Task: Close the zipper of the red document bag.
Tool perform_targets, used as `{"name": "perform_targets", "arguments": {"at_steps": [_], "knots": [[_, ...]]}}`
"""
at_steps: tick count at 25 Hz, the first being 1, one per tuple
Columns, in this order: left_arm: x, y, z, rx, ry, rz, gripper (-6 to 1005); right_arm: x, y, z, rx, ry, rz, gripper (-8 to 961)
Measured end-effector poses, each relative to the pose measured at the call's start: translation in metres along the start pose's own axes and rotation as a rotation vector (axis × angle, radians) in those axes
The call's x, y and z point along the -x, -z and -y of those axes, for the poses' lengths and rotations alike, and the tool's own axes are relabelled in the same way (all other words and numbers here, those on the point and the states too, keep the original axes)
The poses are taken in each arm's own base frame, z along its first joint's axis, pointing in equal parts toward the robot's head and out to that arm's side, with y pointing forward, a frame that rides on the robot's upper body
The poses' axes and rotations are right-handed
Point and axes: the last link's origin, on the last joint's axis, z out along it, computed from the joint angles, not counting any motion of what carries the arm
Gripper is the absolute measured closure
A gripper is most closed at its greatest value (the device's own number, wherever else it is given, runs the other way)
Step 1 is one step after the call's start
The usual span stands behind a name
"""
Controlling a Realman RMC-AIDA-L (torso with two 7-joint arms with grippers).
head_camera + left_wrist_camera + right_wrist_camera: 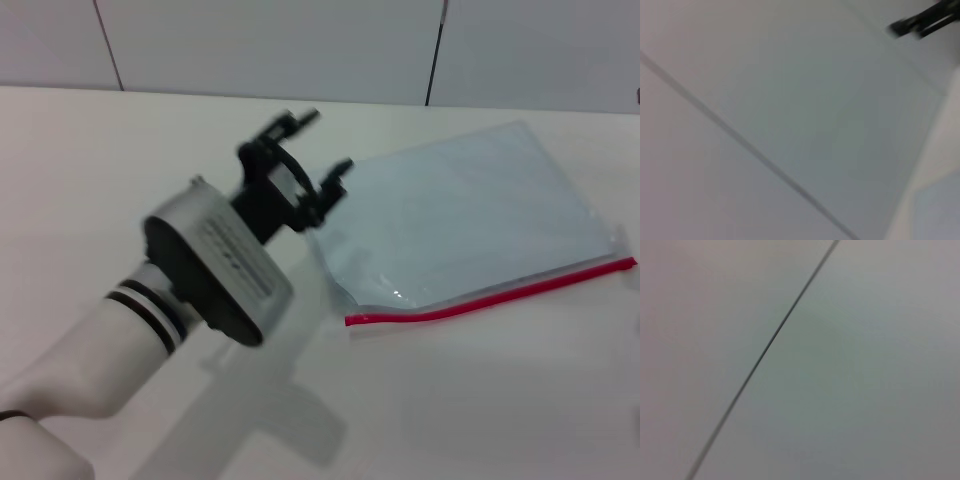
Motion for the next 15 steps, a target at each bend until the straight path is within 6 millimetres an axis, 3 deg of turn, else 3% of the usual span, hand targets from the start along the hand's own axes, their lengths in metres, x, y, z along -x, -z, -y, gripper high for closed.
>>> {"name": "perform_targets", "arguments": {"at_steps": [3, 8, 15], "knots": [[0.011, 0.000, 0.014, -0.108, 0.070, -0.001, 561, 0.004, 0.001, 0.005, 0.001, -0.191, 0.042, 162], [0.028, 0.004, 0.039, -0.269, 0.249, -0.020, 311, 0.009, 0.004, 0.012, 0.081, -0.355, 0.116, 151], [0.052, 0.023, 0.064, -0.417, 0.510, -0.116, 288, 0.009, 0.007, 0.020, 0.102, -0.444, 0.140, 148]]}}
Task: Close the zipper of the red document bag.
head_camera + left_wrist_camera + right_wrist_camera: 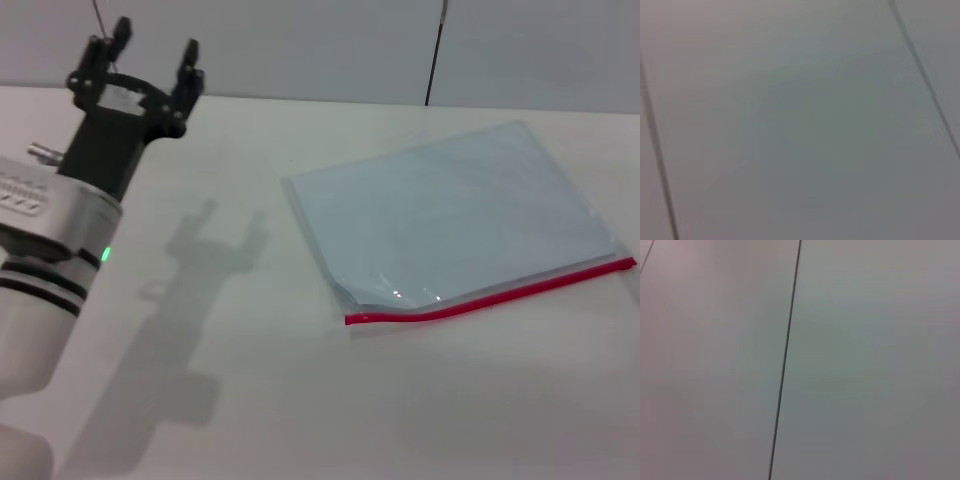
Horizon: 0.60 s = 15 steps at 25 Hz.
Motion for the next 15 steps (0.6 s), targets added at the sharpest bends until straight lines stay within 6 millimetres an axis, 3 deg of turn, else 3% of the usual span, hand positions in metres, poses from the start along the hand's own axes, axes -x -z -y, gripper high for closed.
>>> {"name": "perform_targets", "arguments": {"at_steps": [5, 15], "knots": [[0.003, 0.004, 0.014, -0.058, 0.063, -0.020, 291, 0.001, 0.000, 0.000, 0.001, -0.001, 0.007, 150], [0.004, 0.004, 0.017, -0.068, 0.078, -0.019, 299, 0.001, -0.001, -0.001, 0.011, -0.004, 0.004, 157]]}}
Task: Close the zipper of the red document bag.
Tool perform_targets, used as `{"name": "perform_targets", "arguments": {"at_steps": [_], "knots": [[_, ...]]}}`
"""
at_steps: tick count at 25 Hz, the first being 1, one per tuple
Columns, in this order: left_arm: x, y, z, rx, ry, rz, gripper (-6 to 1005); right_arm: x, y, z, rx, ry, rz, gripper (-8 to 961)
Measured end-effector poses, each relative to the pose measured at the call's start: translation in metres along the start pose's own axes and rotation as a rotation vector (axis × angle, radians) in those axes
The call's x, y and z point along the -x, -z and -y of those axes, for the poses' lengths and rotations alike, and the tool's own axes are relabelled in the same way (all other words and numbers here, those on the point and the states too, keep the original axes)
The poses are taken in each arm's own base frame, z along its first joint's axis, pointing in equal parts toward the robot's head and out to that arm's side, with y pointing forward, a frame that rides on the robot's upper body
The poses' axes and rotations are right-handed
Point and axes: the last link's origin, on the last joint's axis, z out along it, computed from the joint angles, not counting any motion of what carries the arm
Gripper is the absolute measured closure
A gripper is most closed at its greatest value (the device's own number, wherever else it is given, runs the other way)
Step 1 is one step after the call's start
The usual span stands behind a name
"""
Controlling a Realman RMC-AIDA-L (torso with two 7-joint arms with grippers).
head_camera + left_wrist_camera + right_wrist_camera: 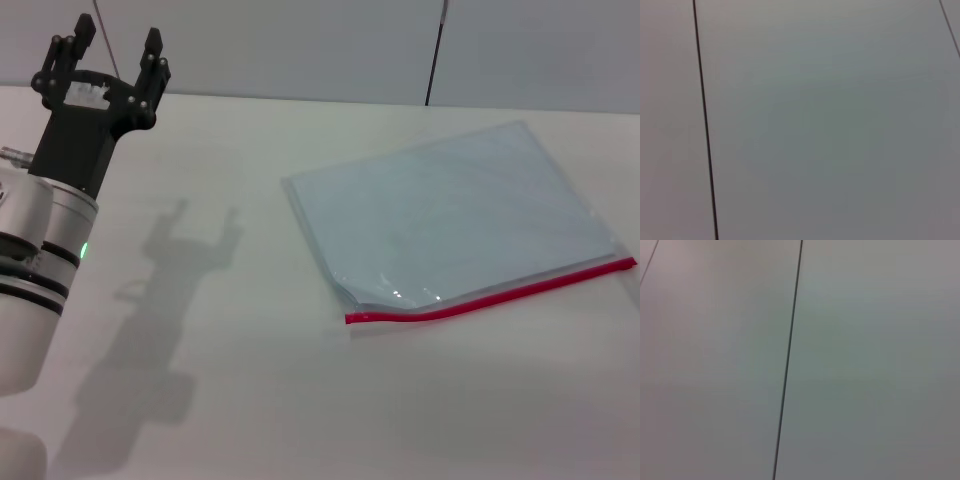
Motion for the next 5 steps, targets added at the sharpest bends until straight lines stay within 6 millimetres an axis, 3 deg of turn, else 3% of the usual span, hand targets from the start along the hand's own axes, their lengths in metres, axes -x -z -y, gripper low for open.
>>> {"name": "perform_targets", "arguments": {"at_steps": [5], "knots": [[0.0003, 0.0000, -0.0009, 0.004, 0.002, 0.001, 299, -0.0003, 0.0001, -0.0007, 0.005, 0.000, -0.002, 157]]}}
